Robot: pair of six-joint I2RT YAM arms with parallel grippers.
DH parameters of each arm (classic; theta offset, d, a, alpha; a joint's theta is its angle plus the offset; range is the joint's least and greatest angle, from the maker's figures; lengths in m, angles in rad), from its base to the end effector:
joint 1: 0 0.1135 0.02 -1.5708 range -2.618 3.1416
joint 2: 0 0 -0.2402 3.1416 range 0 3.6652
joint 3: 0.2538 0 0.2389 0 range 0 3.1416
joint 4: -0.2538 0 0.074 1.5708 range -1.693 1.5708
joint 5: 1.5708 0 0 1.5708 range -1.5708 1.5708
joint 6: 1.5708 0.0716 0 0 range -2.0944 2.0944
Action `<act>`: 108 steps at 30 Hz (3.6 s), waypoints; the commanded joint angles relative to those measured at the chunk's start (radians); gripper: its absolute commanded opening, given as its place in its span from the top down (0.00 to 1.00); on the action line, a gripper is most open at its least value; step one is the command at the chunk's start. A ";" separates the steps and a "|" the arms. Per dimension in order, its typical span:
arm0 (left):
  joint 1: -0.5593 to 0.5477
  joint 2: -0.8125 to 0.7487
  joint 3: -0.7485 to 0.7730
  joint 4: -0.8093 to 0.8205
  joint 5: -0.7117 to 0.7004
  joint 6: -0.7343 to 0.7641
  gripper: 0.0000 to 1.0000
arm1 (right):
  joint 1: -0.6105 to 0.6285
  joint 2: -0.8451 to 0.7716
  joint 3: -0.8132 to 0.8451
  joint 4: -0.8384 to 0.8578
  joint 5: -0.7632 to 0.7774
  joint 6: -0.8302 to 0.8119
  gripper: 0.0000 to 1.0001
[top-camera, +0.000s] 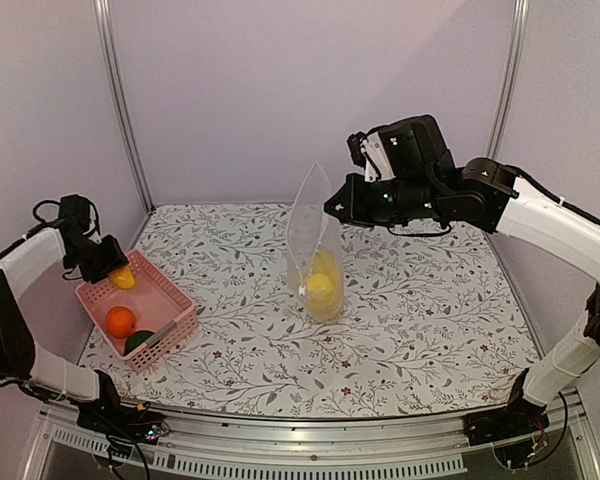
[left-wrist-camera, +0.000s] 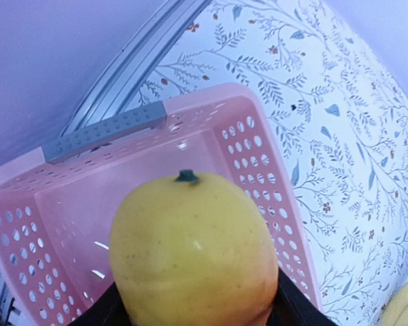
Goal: Place the food in the zip-top bag and seal the zipper
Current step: Pick up the fake fruit from the bin, then place the fake fruit in the zipper food storage bag.
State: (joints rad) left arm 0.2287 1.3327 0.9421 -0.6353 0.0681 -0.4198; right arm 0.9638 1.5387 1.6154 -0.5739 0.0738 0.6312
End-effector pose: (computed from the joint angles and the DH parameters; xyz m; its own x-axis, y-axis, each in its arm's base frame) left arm 0.2693 0.0577 0.1900 -0.6824 -0.5763 -0.4496 -0.5146 0.8156 -0.2644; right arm 0.2131 0.2977 0.3618 -0.6812 0.0508 -0.7303 -0.4709 0.7334 0.4903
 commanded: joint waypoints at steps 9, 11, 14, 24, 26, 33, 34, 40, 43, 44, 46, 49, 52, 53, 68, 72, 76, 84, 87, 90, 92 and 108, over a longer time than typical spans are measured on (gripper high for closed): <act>-0.216 -0.296 -0.023 0.053 0.149 -0.005 0.54 | 0.002 -0.020 0.046 -0.051 0.026 -0.002 1.00; -0.270 -0.318 -0.003 0.055 0.164 -0.004 0.54 | 0.002 -0.012 0.054 -0.056 0.026 -0.003 1.00; -0.345 -0.337 0.031 0.054 0.222 -0.009 0.54 | 0.002 -0.003 0.065 -0.068 0.027 -0.005 1.00; -0.729 -0.289 0.239 0.108 0.306 -0.023 0.54 | 0.003 0.025 0.098 -0.082 0.029 -0.015 1.00; -0.805 -0.264 0.292 0.142 0.309 -0.027 0.53 | 0.003 0.029 0.105 -0.087 0.028 -0.019 1.00; -1.020 -0.142 0.398 0.321 0.336 -0.034 0.53 | 0.002 0.041 0.112 -0.086 0.017 -0.016 1.00; -1.037 -0.121 0.412 0.331 0.328 -0.024 0.53 | 0.003 0.041 0.113 -0.086 0.015 -0.015 1.00; -1.062 -0.006 0.468 0.352 0.284 0.004 0.53 | 0.003 0.037 0.115 -0.083 0.014 -0.016 1.00; -1.068 0.034 0.490 0.367 0.279 0.003 0.53 | 0.004 0.035 0.114 -0.083 0.014 -0.014 1.00; -1.070 0.056 0.502 0.361 0.279 0.004 0.53 | 0.003 0.035 0.116 -0.083 0.014 -0.015 1.00; -1.070 0.090 0.543 0.314 0.268 0.011 0.53 | 0.004 0.038 0.120 -0.083 0.014 -0.015 1.00; -1.071 0.147 0.601 0.227 0.259 0.008 0.52 | 0.003 0.044 0.124 -0.080 0.012 -0.014 1.00; -1.071 0.197 0.644 0.181 0.260 -0.010 0.52 | 0.004 0.053 0.135 -0.080 0.008 -0.014 1.00; -1.071 0.208 0.655 0.160 0.240 -0.011 0.52 | 0.004 0.055 0.137 -0.081 0.008 -0.014 1.00; -1.071 0.294 0.726 -0.048 0.133 -0.004 0.38 | 0.003 0.044 0.130 -0.086 0.020 -0.019 1.00; -1.071 0.311 0.750 -0.049 0.134 -0.004 0.23 | 0.004 0.044 0.129 -0.085 0.021 -0.018 1.00; -1.071 0.316 0.761 -0.042 0.139 0.002 0.20 | 0.004 0.043 0.129 -0.085 0.025 -0.019 1.00; -1.068 0.294 0.769 -0.032 0.187 0.012 0.19 | 0.003 0.044 0.124 -0.085 0.027 -0.019 1.00; -1.061 0.260 0.760 -0.011 0.217 0.017 0.19 | 0.004 0.046 0.124 -0.085 0.029 -0.020 1.00; -1.043 0.216 0.737 0.010 0.261 0.021 0.19 | 0.003 0.046 0.123 -0.085 0.029 -0.020 1.00; -1.026 0.184 0.723 0.013 0.281 0.021 0.19 | 0.004 0.046 0.122 -0.085 0.030 -0.021 1.00; -0.547 -0.184 0.427 -0.219 0.108 -0.021 0.08 | 0.004 0.038 0.103 -0.071 0.035 -0.018 1.00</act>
State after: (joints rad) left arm -0.4496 1.1900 1.4815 -0.7322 0.2718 -0.3973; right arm 0.9638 1.5780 1.7226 -0.6727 0.0956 0.6235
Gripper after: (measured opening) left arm 0.906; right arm 0.005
